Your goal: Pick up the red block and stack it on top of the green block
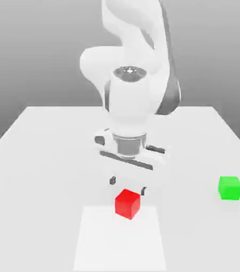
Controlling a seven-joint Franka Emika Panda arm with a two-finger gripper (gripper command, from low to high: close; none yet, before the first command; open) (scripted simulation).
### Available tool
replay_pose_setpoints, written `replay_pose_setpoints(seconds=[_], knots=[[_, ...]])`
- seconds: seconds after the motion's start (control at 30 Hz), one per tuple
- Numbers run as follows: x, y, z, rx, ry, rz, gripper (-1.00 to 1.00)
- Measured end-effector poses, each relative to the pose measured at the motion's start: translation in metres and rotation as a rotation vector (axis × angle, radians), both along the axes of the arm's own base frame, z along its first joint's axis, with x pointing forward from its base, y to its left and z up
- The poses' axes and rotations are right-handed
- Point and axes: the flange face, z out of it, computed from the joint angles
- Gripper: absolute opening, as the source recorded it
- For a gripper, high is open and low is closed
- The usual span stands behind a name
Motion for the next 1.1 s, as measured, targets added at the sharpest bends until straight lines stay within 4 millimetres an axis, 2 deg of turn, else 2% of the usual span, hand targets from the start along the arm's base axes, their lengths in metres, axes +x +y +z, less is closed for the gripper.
replay_pose_setpoints(seconds=[0.07, 0.1, 0.33, 0.6, 0.63, 0.7, 0.8, 0.87, 1.0, 1.1], knots=[[-0.002, 0.001, -0.017, 0.001, 0.003, 0.0, 0.0], [-0.003, 0.001, -0.025, 0.001, 0.003, 0.0, -1.0], [-0.003, 0.001, -0.027, 0.001, 0.002, 0.0, -1.0], [-0.003, 0.001, 0.029, -0.001, 0.003, 0.001, -1.0], [-0.001, 0.011, 0.034, -0.001, 0.002, 0.042, -1.0], [0.003, 0.042, 0.041, -0.005, 0.002, 0.175, -1.0], [0.003, 0.102, 0.048, -0.009, 0.001, 0.417, -1.0], [-0.004, 0.144, 0.053, -0.01, 0.0, 0.584, -1.0], [-0.036, 0.23, 0.064, -0.009, 0.001, 0.922, -1.0], [-0.079, 0.292, 0.071, -0.004, 0.002, 1.184, -1.0]])
